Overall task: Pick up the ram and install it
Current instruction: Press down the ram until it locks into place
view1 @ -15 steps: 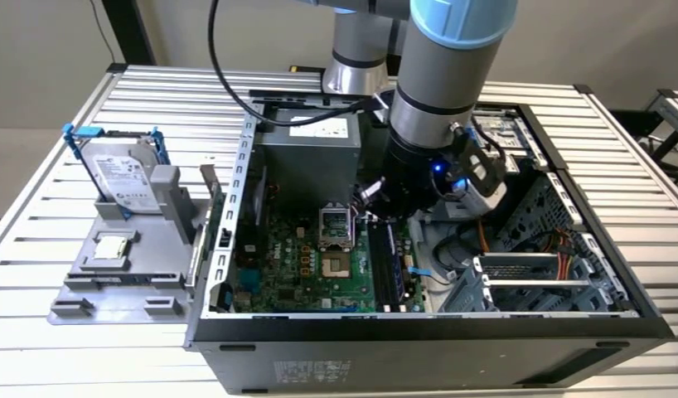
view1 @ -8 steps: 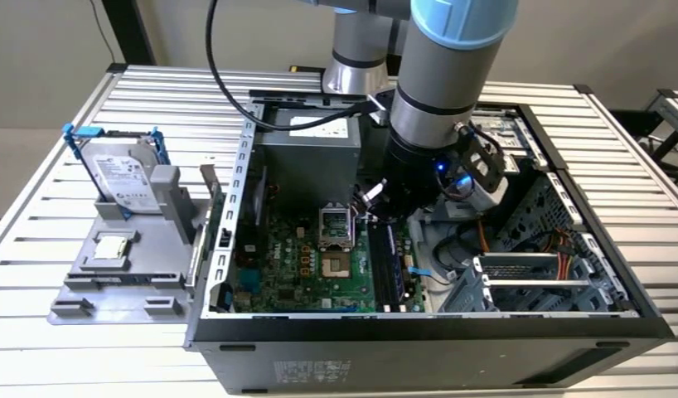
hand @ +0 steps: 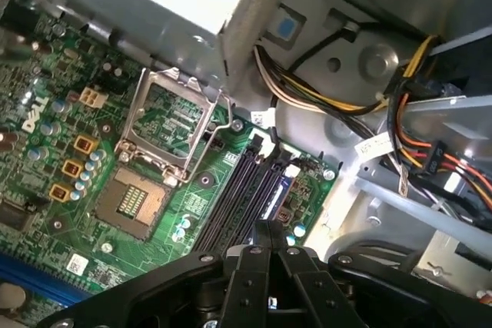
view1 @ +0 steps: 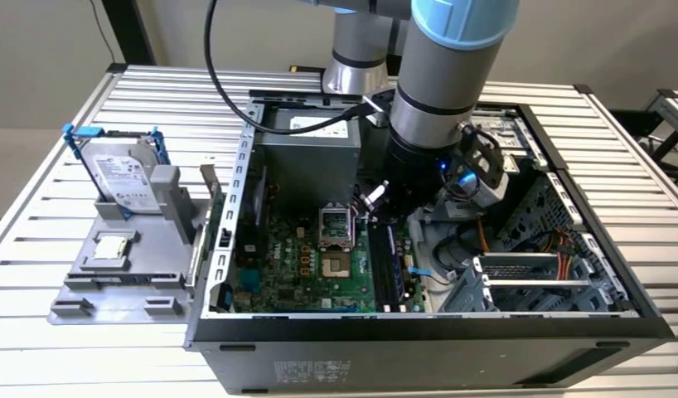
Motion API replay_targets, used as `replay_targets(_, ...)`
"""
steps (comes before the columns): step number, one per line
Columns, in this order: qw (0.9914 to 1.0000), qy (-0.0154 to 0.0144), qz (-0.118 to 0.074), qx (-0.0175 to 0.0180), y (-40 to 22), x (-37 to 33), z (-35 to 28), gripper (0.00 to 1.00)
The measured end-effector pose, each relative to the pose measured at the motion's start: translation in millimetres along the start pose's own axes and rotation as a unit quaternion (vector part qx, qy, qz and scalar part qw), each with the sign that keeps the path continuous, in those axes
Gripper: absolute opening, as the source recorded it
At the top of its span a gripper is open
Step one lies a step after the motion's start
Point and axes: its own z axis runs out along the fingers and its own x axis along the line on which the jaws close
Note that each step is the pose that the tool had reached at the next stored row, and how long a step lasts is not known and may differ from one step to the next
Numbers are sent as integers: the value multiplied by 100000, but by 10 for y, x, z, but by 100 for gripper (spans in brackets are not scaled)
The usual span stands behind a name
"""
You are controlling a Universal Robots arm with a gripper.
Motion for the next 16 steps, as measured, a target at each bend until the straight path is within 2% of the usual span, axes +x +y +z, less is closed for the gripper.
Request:
replay_targets(4, 99935, 62, -3590, -149, 0, 0, 0, 0)
replay_targets(7, 99810, 58, -6160, -232, 0, 0, 2, 0)
replay_targets(10, 99689, 20, -7876, -259, 0, 0, 3, 0)
replay_targets(13, 99503, -61, -9952, -290, 0, 0, 6, 0)
replay_targets(16, 99267, -62, -12077, -354, 0, 0, 5, 0)
